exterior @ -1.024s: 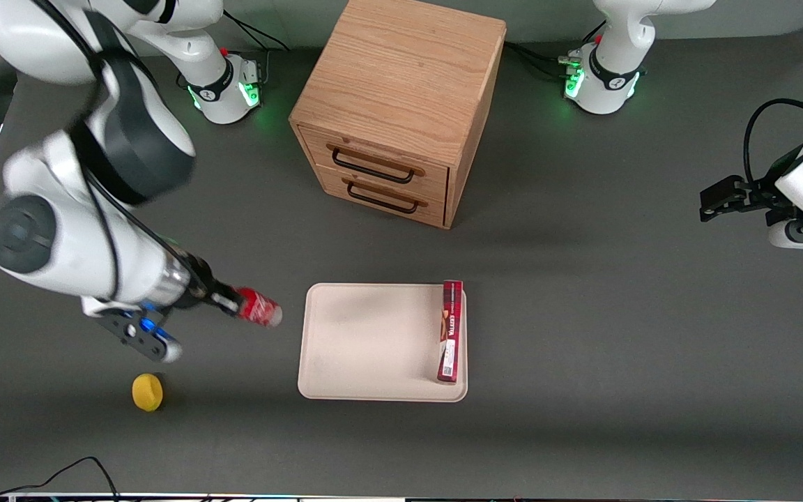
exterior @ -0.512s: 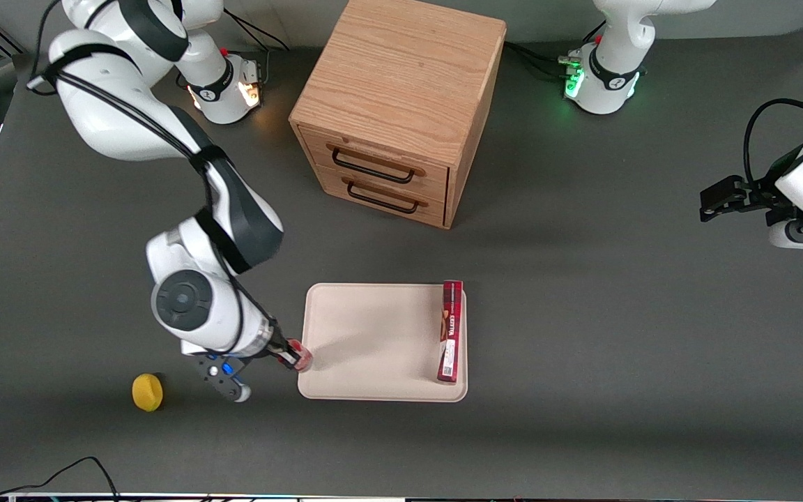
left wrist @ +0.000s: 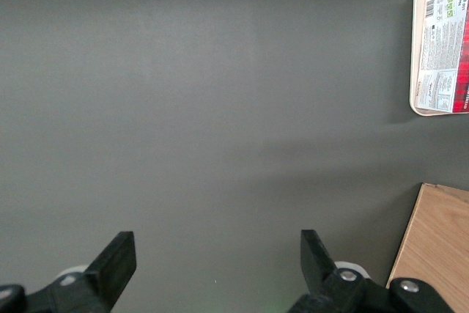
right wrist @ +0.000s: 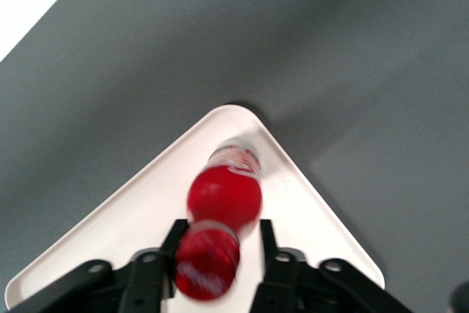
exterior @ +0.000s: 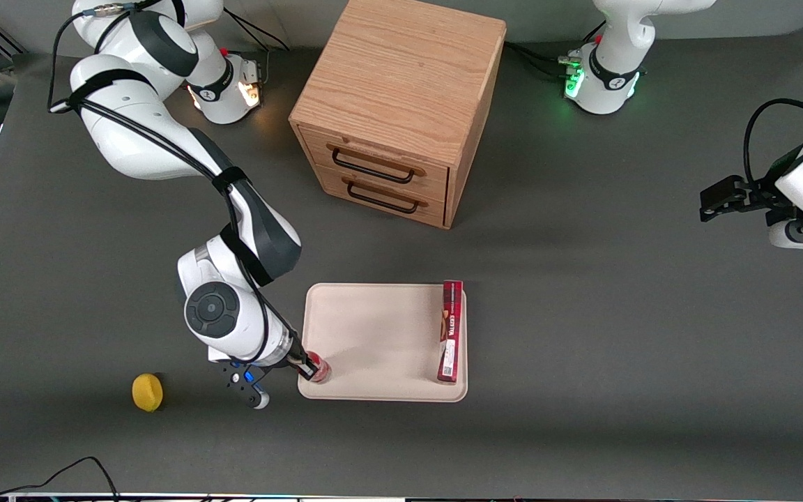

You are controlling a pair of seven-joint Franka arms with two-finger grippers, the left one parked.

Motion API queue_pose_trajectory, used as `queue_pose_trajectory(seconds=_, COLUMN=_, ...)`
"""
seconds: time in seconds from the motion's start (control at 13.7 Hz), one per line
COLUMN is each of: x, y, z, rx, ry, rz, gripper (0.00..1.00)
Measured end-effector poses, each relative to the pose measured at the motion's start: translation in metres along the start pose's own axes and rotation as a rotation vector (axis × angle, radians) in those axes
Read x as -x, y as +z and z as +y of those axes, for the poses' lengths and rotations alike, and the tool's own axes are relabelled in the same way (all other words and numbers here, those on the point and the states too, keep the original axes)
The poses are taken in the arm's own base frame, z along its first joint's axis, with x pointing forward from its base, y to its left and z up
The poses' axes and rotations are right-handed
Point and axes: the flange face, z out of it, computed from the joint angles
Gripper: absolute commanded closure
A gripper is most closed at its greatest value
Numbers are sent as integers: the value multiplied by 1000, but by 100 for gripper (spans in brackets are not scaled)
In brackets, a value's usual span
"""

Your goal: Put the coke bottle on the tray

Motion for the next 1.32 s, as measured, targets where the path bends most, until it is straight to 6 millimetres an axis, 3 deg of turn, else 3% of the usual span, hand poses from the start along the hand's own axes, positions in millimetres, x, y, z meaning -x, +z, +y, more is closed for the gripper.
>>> queue_pose_trajectory(seconds=0.15, x=1, y=-10, z=2, rx=21, ry=-14, rz=-19, gripper=0)
queue_pose_trajectory(seconds=0.22, x=2, y=-22, z=4, rx=44, ry=-30, rz=-31, gripper=0)
queue_pose_trajectory(seconds=0.29, x=1, y=-49, z=8, rx=62, ry=-66, rz=-33, gripper=0)
queue_pose_trajectory(seconds=0.37, x=1, y=-91, z=15, rx=80, ry=-123, rz=-29, gripper=0)
queue_pose_trajectory(seconds=0.44, x=5, y=-148, z=28, rx=101, ry=-186, rz=-23, gripper=0)
queue_pose_trajectory(seconds=0.66, x=37, y=-306, z=89, rx=137, ry=-344, rz=-22, gripper=0)
queue_pose_trajectory(seconds=0.8, x=58, y=-367, z=134, rx=140, ry=-418, rz=-36, gripper=0)
queue_pose_trajectory(seconds=0.88, x=56, y=-381, z=158, rx=140, ry=-434, rz=-51, gripper=0)
queue_pose_trajectory(seconds=1.02, x=36, y=-388, z=216, rx=137, ry=-443, rz=-84, gripper=0)
queue_pose_trajectory(seconds=1.17, x=23, y=-373, z=268, rx=141, ry=-447, rz=-82, gripper=0)
queue_pose_trajectory(seconds=1.32, x=24, y=-347, z=304, rx=138, ry=-446, rz=-68, gripper=0)
